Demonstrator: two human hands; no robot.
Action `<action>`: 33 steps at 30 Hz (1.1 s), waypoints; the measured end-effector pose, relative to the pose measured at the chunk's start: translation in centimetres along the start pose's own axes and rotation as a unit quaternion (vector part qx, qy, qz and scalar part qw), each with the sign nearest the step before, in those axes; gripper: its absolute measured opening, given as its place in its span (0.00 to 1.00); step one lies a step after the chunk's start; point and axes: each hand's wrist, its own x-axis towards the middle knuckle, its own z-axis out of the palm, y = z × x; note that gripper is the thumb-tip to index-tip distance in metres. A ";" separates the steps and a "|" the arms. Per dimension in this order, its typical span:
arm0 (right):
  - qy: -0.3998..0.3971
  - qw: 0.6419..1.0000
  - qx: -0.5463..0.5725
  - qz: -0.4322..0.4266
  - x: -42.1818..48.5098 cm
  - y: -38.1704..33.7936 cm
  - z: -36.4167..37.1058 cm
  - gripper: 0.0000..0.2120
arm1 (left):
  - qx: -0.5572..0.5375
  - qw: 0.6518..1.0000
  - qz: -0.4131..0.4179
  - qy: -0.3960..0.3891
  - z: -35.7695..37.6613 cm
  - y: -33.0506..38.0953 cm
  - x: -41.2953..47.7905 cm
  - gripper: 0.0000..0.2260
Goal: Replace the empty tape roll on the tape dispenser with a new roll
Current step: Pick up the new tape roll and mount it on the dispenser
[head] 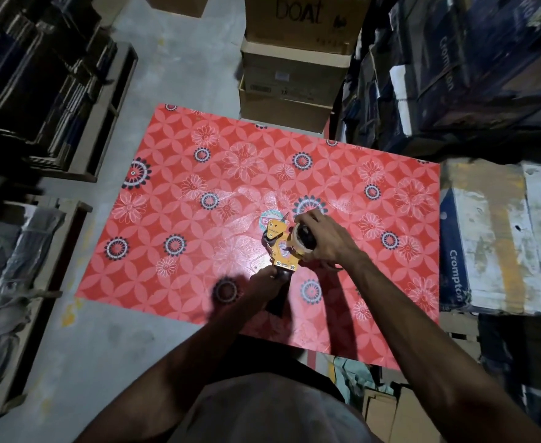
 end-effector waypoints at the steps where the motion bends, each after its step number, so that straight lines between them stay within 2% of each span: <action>1: 0.002 1.000 0.002 -0.002 0.0 0.1 0.0 0.51 | -0.039 0.999 -0.006 -0.007 0.4 -0.5 0.4 0.16; 3: 0.003 1.000 0.000 -0.007 0.1 0.2 0.1 0.50 | -0.110 0.994 -0.006 -0.017 1.4 -1.9 1.4 0.11; 4: 0.004 1.000 -0.001 -0.009 0.1 0.2 0.0 0.50 | -0.148 0.988 -0.003 -0.035 1.6 -2.2 1.6 0.12; 6: 0.006 1.000 0.007 -0.011 0.2 0.3 -0.1 0.49 | -0.170 0.983 -0.014 -0.063 0.8 -1.0 0.4 0.13; 8: 0.008 1.000 0.026 -0.009 0.3 0.4 -0.5 0.49 | -0.181 0.979 -0.026 -0.093 0.4 -0.1 0.0 0.09; 10: 0.016 0.999 0.039 -0.005 0.1 0.3 -1.1 0.49 | -0.198 0.977 -0.014 -0.074 0.1 0.4 0.3 0.06; 13: 0.049 0.998 0.046 -0.009 -0.6 0.0 -2.4 0.48 | -0.258 0.962 -0.007 -0.087 -0.9 1.8 -0.1 0.13; 16: 0.117 0.992 0.049 -0.022 -1.8 -0.8 -4.5 0.45 | -0.252 0.964 0.030 -0.079 -2.6 2.9 -0.6 0.13; 21: 0.213 0.974 0.067 -0.042 -3.6 -2.3 -8.6 0.45 | -0.252 0.965 0.066 -0.026 -4.9 5.7 -3.5 0.11; 24: 0.237 0.968 0.059 -0.052 -4.5 -3.1 -10.5 0.45 | -0.209 0.972 0.106 0.029 -6.0 7.5 -5.9 0.06; 30: 0.268 0.957 0.072 -0.083 -6.0 -3.9 -13.2 0.45 | -0.134 0.972 0.153 0.115 -7.4 9.9 -9.6 0.05; 33: 0.292 0.949 0.072 -0.093 -6.6 -4.5 -14.0 0.44 | -0.112 0.968 0.179 0.138 -7.8 10.6 -10.9 0.14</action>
